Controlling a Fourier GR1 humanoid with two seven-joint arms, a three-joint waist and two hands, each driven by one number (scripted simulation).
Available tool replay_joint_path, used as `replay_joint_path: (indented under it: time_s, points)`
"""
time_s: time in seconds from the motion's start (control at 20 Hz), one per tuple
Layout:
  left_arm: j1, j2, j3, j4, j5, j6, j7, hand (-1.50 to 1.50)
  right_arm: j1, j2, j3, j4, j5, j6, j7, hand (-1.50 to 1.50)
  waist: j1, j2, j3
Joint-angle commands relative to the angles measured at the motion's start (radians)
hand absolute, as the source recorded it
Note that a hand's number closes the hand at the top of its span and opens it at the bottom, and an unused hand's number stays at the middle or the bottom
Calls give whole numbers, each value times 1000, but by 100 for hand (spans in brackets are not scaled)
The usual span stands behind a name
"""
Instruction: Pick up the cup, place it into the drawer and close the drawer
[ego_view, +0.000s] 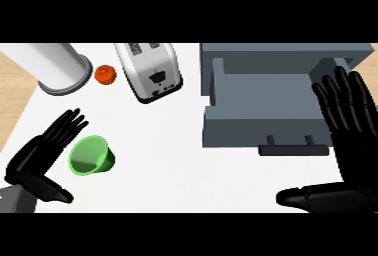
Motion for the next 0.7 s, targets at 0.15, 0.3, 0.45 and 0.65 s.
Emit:
replay_joint_path:
  time_s: [0.15, 0.3, 0.45, 0.65]
  points:
    - [-44, 39, -42, 235, -142, -31, -281, -150, 35, 3, 11, -24, 2, 12, -2, -150, -5, 1, 0]
    - [-84, 23, -76, 329, -183, 9, -360, -150, 5, 3, -2, 26, 1, 11, -18, -150, -10, 4, -1]
    - [-91, 64, -57, 347, -133, -17, -333, -150, -41, -13, -7, -37, -15, -13, 87, -150, -4, 1, -1]
    - [-98, 66, -83, 426, -177, 35, -441, -150, -9, 12, 23, -6, 20, -9, 26, -150, -5, 2, -1]
